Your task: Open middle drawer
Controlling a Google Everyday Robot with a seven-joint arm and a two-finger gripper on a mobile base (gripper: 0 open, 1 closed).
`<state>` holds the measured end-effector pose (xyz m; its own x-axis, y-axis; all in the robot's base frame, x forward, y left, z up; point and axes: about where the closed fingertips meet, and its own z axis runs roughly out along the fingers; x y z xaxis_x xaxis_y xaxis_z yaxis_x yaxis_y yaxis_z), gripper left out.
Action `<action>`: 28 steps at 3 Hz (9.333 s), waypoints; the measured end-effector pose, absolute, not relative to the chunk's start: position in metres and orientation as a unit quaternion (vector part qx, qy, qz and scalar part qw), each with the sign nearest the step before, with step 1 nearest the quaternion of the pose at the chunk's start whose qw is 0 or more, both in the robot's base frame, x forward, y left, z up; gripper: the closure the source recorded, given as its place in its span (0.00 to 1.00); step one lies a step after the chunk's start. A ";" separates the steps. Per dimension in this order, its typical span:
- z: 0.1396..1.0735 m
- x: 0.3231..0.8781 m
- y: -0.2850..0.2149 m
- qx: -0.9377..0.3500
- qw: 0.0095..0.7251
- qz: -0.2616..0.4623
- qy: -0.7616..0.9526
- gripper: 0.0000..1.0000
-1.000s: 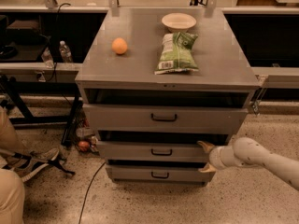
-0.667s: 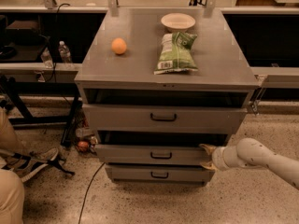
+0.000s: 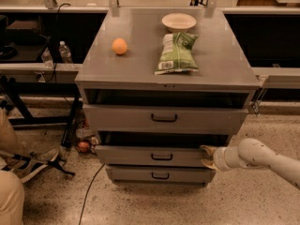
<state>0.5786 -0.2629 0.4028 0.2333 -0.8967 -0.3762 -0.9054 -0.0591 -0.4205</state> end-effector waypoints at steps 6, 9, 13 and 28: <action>0.406 0.579 -0.261 -0.728 0.294 0.008 0.620 0.00; 0.392 0.581 -0.243 -0.739 0.253 -0.015 0.624 0.04; 0.396 0.569 -0.241 -0.730 0.243 0.006 0.639 0.95; 0.399 0.405 -0.218 -0.643 0.282 0.009 0.712 1.00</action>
Offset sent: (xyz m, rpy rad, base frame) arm 0.0000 0.0000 0.0026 0.0000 0.0000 0.0000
